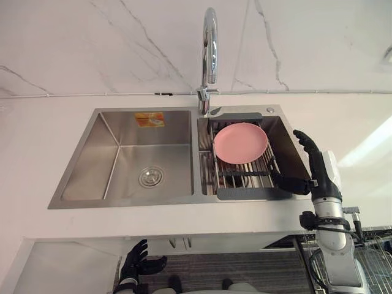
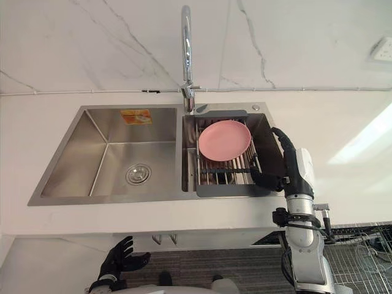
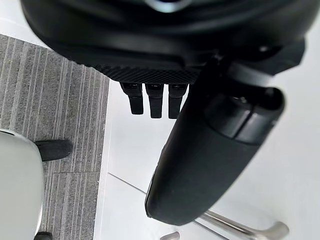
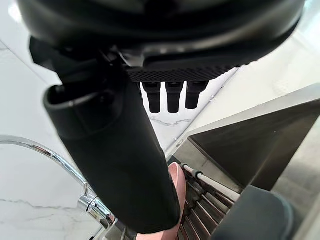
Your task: Walk over to the sink, pick up the cup, carry it to the dishwasher, place the cup inside the dishwasher, then close the dishwasher door
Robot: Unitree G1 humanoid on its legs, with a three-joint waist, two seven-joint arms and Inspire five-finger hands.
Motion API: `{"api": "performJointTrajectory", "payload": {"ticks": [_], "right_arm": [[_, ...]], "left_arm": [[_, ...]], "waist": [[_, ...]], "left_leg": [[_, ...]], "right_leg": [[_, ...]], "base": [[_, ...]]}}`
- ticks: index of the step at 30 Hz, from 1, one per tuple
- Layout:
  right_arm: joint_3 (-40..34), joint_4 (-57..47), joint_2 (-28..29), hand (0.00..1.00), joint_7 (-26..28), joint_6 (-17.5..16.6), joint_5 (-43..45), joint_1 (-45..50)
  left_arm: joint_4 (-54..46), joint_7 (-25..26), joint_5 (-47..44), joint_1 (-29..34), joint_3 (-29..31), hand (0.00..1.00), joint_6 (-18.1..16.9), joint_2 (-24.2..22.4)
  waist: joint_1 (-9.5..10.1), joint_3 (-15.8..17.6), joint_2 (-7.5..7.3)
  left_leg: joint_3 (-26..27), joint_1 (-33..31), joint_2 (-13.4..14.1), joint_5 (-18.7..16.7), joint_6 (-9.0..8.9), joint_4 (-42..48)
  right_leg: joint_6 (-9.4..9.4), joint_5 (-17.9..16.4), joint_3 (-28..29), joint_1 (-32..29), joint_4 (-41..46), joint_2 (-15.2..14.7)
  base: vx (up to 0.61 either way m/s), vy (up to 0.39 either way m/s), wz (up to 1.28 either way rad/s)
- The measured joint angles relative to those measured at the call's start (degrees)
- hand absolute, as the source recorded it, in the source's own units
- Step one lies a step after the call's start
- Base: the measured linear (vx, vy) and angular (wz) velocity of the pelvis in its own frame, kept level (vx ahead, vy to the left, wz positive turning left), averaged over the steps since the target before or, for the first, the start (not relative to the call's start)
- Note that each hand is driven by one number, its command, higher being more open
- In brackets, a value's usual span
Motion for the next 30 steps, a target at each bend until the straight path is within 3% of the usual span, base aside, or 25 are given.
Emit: {"api": "performJointTrajectory", "payload": {"ticks": [17,30], "right_arm": [[1.5,6.2,-13.3,0.90,0.1,-0.5,-10.3,-1.4],[5.9,10.5,-15.0,0.90,-1.0,-0.9,-14.6,-7.6]], "left_arm": [[2.4,0.1,-0.1,0.6,0.7,0.90,0.1,0.4],[3.6,0.3,-0.1,0.3,1.3,0.90,-0.5,0.4]], "waist": [[0.20,-0.6,0.32],[0.22,-0.3,0.88]], "left_leg": [[-1.7,-0.4,-1.0,0.8,0.32,-1.1],[-2.8,-1.3,-1.4,1.4,0.57,-1.5]], "right_leg": [[0.59,-0.4,-2.0,-0.2,0.4,-0.7],[0.60,-0.4,-3.2,-0.5,-0.3,-1.0]], "base": [[-0.01,-0.005,0.05],[-0.01,-0.005,0.04]]}}
